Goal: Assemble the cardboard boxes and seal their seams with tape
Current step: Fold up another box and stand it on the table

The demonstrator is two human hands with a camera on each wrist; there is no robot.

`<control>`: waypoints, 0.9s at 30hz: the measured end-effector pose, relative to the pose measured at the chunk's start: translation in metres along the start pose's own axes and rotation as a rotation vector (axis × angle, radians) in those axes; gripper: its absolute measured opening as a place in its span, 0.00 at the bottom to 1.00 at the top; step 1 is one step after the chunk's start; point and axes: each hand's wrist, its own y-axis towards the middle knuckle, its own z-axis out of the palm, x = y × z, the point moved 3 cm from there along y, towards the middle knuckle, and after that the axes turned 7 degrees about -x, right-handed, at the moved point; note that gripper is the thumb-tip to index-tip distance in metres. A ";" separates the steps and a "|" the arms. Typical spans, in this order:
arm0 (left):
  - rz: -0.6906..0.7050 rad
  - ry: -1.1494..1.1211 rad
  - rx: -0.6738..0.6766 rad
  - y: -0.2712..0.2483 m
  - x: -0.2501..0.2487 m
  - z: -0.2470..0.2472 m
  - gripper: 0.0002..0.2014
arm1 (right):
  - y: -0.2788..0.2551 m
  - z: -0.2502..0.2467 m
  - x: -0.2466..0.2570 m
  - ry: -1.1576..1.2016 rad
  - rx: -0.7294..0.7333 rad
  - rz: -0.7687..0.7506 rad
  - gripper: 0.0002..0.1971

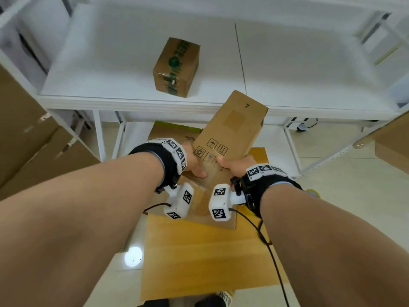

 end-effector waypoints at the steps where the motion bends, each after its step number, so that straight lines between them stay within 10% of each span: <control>1: 0.009 -0.021 0.015 0.000 -0.002 -0.001 0.47 | 0.000 -0.002 0.001 -0.011 0.001 0.006 0.42; 13: 0.087 -0.059 0.039 0.003 -0.014 -0.007 0.30 | 0.009 -0.018 0.009 -0.063 -0.018 0.066 0.29; 18: -0.119 -0.607 0.237 0.013 0.004 -0.010 0.34 | 0.008 -0.021 0.002 -0.039 -0.025 -0.031 0.29; 27: -0.085 -0.806 0.312 -0.002 0.003 -0.044 0.46 | -0.020 -0.061 0.020 -0.365 0.172 -0.196 0.16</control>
